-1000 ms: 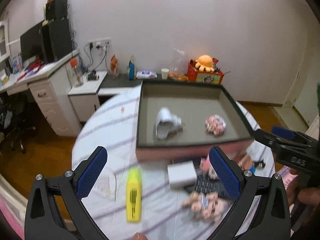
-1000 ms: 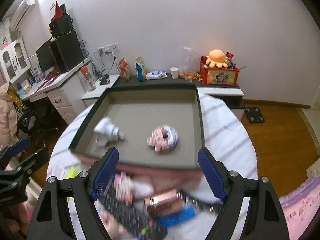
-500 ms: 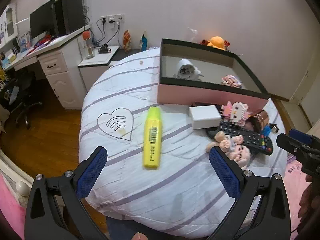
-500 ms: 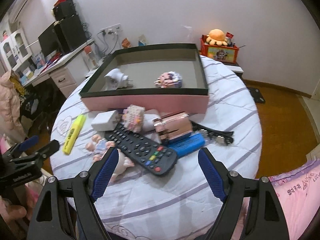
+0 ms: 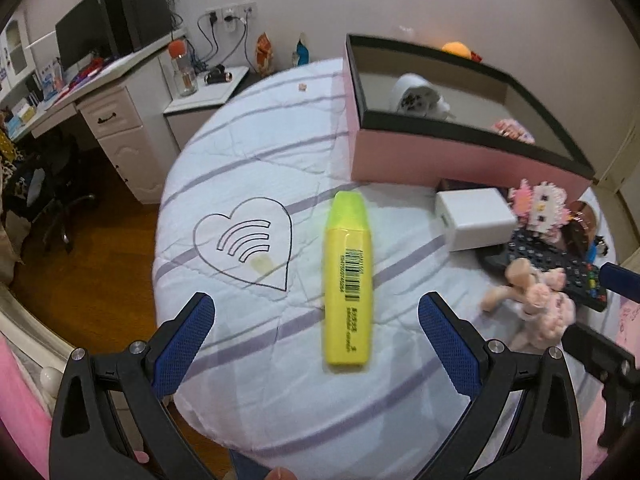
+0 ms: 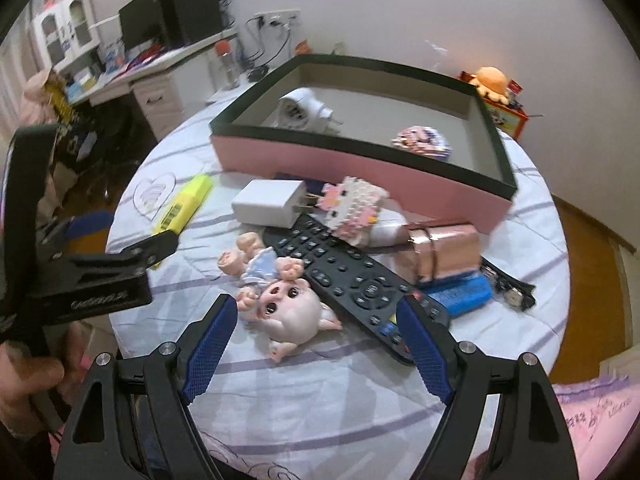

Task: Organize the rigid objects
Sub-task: 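Grasp the yellow highlighter with the left tool while the right tool grasps the pig doll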

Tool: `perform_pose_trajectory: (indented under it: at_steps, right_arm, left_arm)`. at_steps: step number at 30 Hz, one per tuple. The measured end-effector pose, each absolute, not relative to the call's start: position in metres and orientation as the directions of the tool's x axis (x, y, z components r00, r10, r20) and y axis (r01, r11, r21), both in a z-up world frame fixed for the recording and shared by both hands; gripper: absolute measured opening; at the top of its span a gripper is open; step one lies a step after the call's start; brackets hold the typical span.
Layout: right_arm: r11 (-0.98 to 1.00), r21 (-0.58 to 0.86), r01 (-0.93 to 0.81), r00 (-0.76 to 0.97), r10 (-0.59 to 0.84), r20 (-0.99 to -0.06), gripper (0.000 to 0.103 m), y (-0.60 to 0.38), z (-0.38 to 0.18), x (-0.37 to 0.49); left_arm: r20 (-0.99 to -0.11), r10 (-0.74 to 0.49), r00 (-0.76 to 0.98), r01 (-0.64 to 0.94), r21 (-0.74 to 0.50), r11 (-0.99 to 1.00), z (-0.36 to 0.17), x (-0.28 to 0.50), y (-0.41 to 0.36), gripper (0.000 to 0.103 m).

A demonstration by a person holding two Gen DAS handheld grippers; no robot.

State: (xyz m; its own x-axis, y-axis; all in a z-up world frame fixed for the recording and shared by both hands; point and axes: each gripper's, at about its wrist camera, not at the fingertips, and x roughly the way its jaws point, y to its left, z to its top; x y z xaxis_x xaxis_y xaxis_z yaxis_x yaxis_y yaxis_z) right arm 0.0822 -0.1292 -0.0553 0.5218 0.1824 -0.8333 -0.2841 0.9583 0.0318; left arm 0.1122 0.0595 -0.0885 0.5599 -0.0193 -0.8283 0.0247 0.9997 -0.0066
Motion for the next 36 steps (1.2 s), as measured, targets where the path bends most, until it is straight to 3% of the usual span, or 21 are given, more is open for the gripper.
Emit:
perform_pose_trajectory:
  at_steps: [7,11,12,14,16,17,19,22,36]
  right_arm:
    - [0.933,-0.064,-0.354,0.508,0.134,-0.851,0.082,-0.105,-0.071,0.094]
    - [0.917,-0.138,-0.375,0.539,0.095,-0.837,0.072,-0.096,-0.075,0.094]
    - [0.913,-0.133,-0.385,0.539,0.105,-0.835,0.063,-0.095,-0.075,0.093]
    - [0.906,-0.143,-0.399,0.541,0.107,-0.834,0.053,-0.09,-0.074,0.091]
    - [0.899,-0.154,-0.409,0.544,0.104,-0.833,0.047,-0.087,-0.074,0.09]
    - [0.901,-0.15,-0.407,0.541,0.105,-0.835,0.047,-0.087,-0.074,0.09]
    - [0.909,-0.124,-0.397,0.535,0.119,-0.836,0.047,-0.092,-0.072,0.091]
    - [0.914,-0.096,-0.394,0.527,0.139,-0.838,0.047,-0.097,-0.07,0.091]
    - [0.933,0.061,-0.355,0.506,0.247,-0.826,0.047,-0.114,-0.062,0.088]
  left_arm:
    - [-0.836,-0.014,0.549,0.035,0.007,0.999,-0.105,0.132,0.053,0.103]
    - [-0.831,-0.015,0.556,0.033,0.004,0.999,-0.106,0.14,0.05,0.102]
    - [-0.829,-0.017,0.559,0.033,0.003,0.999,-0.106,0.14,0.05,0.1]
    - [-0.822,-0.02,0.569,0.037,0.002,0.999,-0.105,0.139,0.048,0.091]
    - [-0.816,-0.026,0.577,0.043,-0.001,0.999,-0.102,0.14,0.048,0.07]
    - [-0.814,-0.029,0.581,0.047,-0.002,0.999,-0.101,0.139,0.047,0.064]
    - [-0.812,-0.031,0.583,0.052,-0.001,0.999,-0.099,0.139,0.045,0.043]
    - [-0.814,-0.056,0.579,0.06,-0.026,0.998,-0.097,0.138,0.047,0.027]
    - [-0.803,-0.073,0.591,0.058,-0.048,0.997,-0.082,0.117,0.053,0.027]
